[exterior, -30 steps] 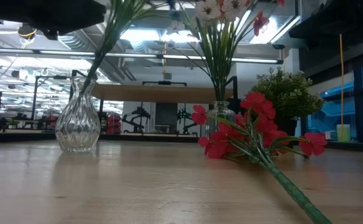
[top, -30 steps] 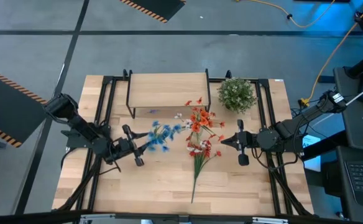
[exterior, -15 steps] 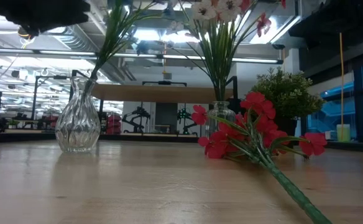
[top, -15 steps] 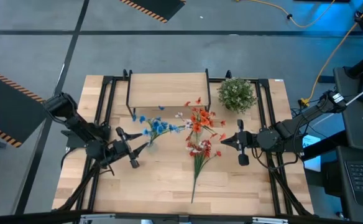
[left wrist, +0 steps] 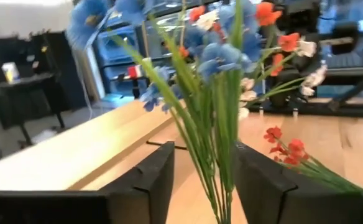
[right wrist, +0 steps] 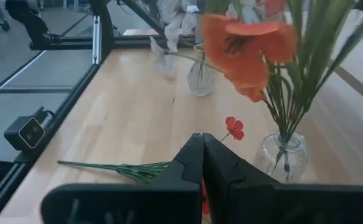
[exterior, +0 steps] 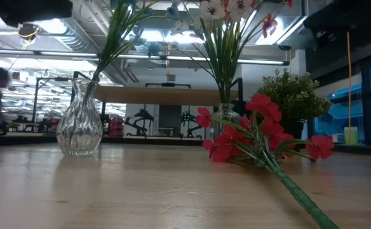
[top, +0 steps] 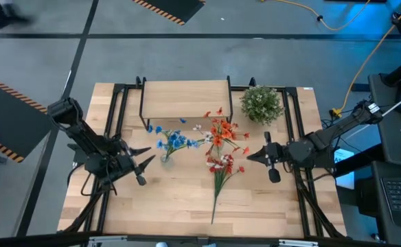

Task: Pick and place flowers into a vace then onto a shelf
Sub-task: Put the orange flowers into the left transparent vase

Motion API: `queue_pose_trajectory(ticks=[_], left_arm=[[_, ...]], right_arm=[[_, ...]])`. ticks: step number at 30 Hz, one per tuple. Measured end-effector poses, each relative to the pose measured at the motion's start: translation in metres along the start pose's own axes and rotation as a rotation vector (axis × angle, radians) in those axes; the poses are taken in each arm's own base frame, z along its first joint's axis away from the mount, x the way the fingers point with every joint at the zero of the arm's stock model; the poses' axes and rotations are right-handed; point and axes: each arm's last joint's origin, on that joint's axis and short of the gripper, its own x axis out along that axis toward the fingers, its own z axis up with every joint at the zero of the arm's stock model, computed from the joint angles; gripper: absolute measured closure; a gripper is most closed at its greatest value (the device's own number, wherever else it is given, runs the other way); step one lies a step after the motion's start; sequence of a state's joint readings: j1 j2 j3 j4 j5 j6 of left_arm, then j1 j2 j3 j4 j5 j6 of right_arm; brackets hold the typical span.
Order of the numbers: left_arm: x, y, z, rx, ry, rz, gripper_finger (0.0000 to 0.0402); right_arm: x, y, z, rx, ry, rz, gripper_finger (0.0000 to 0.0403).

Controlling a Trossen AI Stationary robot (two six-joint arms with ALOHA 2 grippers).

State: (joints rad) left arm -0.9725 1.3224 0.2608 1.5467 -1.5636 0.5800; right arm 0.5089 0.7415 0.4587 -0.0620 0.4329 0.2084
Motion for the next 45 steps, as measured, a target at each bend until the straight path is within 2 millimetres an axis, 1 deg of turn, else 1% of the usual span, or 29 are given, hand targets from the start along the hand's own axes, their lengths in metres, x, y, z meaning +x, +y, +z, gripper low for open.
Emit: queue_pose_trajectory(ticks=[4,8,10,12,16,22,27,32,35,38,42,45], left_arm=[[-0.003,0.000,0.004,0.072,-0.010,-0.027,0.0297],[-0.004,0.003,0.007,0.128,-0.013,-0.032,0.0352],[-0.004,0.004,0.009,0.134,-0.012,-0.030,0.0382],[-0.004,0.005,0.010,0.132,-0.012,-0.030,0.0395],[-0.004,0.008,0.013,0.162,-0.011,-0.027,0.0400],[-0.004,0.010,0.015,0.125,-0.007,-0.024,0.0399],[-0.004,0.010,0.015,0.095,0.001,-0.015,0.0400],[-0.008,0.010,0.015,0.097,-0.001,-0.037,0.0400],[-0.015,0.009,0.016,0.105,-0.008,-0.077,0.0400],[-0.025,0.009,0.016,0.075,-0.014,-0.134,0.0400],[-0.043,0.009,0.017,0.021,-0.048,-0.262,0.0400],[-0.054,0.008,0.019,0.042,-0.128,-0.400,0.0400]], right_arm=[[-0.006,-0.002,0.003,0.007,-0.011,0.003,0.0399],[-0.011,-0.001,0.021,0.051,-0.018,0.001,0.0399],[-0.012,0.000,0.029,0.071,0.021,-0.012,0.0400],[-0.009,0.002,0.033,0.084,0.084,-0.064,0.0401],[0.003,0.008,0.039,0.157,0.195,-0.140,0.0401],[0.032,0.029,0.033,0.268,0.325,-0.189,0.0401],[0.053,0.057,0.031,0.304,0.400,-0.198,0.0402],[0.070,0.094,0.025,0.325,0.447,-0.186,0.0401],[0.079,0.113,0.017,0.345,0.451,-0.214,0.0401],[0.086,0.128,0.013,0.385,0.439,-0.244,0.0401],[0.099,0.142,0.013,0.413,0.441,-0.265,0.0401],[0.111,0.153,0.021,0.409,0.419,-0.267,0.0401]])
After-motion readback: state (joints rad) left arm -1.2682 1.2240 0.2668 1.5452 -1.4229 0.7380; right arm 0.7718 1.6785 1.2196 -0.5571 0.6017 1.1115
